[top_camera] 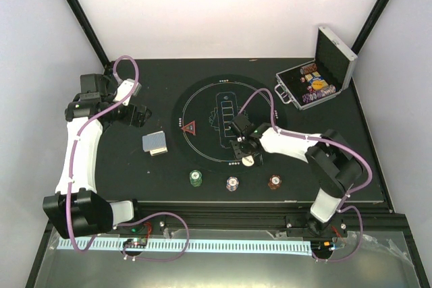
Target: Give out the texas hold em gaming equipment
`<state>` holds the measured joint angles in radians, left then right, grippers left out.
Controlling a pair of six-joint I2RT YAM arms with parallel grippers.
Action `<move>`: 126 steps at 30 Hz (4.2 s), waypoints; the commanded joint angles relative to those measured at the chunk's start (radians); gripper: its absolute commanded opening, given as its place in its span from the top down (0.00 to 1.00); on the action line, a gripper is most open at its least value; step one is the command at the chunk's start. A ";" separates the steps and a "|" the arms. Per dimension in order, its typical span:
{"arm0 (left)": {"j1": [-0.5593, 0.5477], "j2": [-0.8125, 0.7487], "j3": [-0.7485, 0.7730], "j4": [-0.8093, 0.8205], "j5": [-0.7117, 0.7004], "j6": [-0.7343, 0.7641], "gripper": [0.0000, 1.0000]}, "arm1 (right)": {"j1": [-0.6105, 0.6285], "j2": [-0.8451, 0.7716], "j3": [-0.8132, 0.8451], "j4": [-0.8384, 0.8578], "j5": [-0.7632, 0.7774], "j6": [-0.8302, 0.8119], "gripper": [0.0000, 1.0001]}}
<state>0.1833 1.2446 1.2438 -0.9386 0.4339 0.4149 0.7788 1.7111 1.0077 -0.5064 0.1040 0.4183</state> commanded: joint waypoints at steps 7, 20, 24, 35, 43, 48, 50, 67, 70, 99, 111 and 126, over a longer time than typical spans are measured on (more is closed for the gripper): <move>0.006 0.001 0.043 -0.026 0.015 0.009 0.01 | -0.054 0.090 0.030 0.050 -0.024 -0.031 0.51; 0.006 0.018 0.049 -0.031 0.019 0.019 0.01 | -0.054 0.071 -0.002 0.057 -0.035 -0.036 0.34; 0.006 0.016 0.053 -0.031 0.014 0.017 0.01 | -0.053 0.022 -0.055 0.076 -0.039 -0.026 0.31; 0.006 -0.017 0.061 -0.052 0.005 0.022 0.01 | -0.035 0.002 -0.116 0.112 -0.068 -0.015 0.35; 0.006 -0.008 0.061 -0.049 0.020 0.005 0.01 | -0.025 -0.011 -0.124 0.077 -0.026 -0.012 0.41; 0.006 0.001 0.058 -0.049 0.025 0.005 0.01 | -0.003 -0.002 -0.126 0.074 -0.003 -0.018 0.41; 0.007 0.003 0.060 -0.049 0.025 0.008 0.01 | 0.010 0.007 -0.117 0.067 0.005 -0.022 0.41; 0.006 0.001 0.060 -0.058 0.011 0.019 0.01 | 0.018 0.145 0.029 0.037 0.083 -0.023 0.61; 0.006 0.004 0.060 -0.058 0.012 0.017 0.01 | -0.021 0.225 0.163 0.005 0.089 -0.038 0.66; 0.005 0.067 0.080 -0.102 0.057 0.032 0.01 | -0.173 0.521 0.973 -0.279 0.083 -0.202 0.37; 0.006 0.008 0.070 -0.117 0.086 0.045 0.01 | 0.038 -0.054 0.106 -0.104 0.135 -0.017 0.18; 0.006 0.009 0.081 -0.125 0.097 0.041 0.01 | 0.105 -0.103 -0.108 -0.045 0.102 0.049 0.25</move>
<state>0.1833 1.2621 1.2922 -1.0428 0.5026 0.4435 0.8803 1.6001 0.8879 -0.5983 0.2073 0.4553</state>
